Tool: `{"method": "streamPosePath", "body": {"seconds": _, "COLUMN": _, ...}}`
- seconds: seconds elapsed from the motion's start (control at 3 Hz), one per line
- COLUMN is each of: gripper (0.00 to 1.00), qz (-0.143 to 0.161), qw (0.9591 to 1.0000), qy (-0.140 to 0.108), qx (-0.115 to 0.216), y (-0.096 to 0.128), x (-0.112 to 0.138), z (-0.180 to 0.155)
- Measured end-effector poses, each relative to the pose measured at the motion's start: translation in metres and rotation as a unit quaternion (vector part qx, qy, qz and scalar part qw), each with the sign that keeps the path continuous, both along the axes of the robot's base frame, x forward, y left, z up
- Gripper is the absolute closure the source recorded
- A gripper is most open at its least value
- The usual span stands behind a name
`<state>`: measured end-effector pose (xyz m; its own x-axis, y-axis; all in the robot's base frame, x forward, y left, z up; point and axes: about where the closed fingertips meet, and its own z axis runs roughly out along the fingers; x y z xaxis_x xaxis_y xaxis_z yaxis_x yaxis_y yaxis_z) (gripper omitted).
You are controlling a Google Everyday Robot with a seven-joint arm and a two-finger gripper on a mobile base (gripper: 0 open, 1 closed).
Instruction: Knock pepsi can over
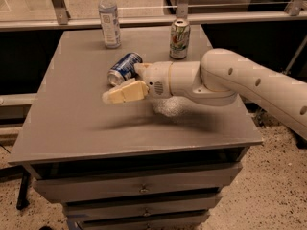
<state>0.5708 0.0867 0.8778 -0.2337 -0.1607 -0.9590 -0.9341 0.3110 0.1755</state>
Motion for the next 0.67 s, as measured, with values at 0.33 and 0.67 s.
{"method": "streamPosePath", "body": {"seconds": 0.33, "gripper": 0.00, "qz": -0.006, "qw": 1.0000, "qy": 0.001, "qx": -0.002, "y": -0.0073, "x": -0.0033, "z": -0.0026}}
{"method": "streamPosePath", "body": {"seconds": 0.67, "gripper": 0.00, "qz": -0.007, "qw": 1.0000, "qy": 0.001, "qx": -0.002, "y": -0.0079, "x": -0.0035, "z": -0.0026}}
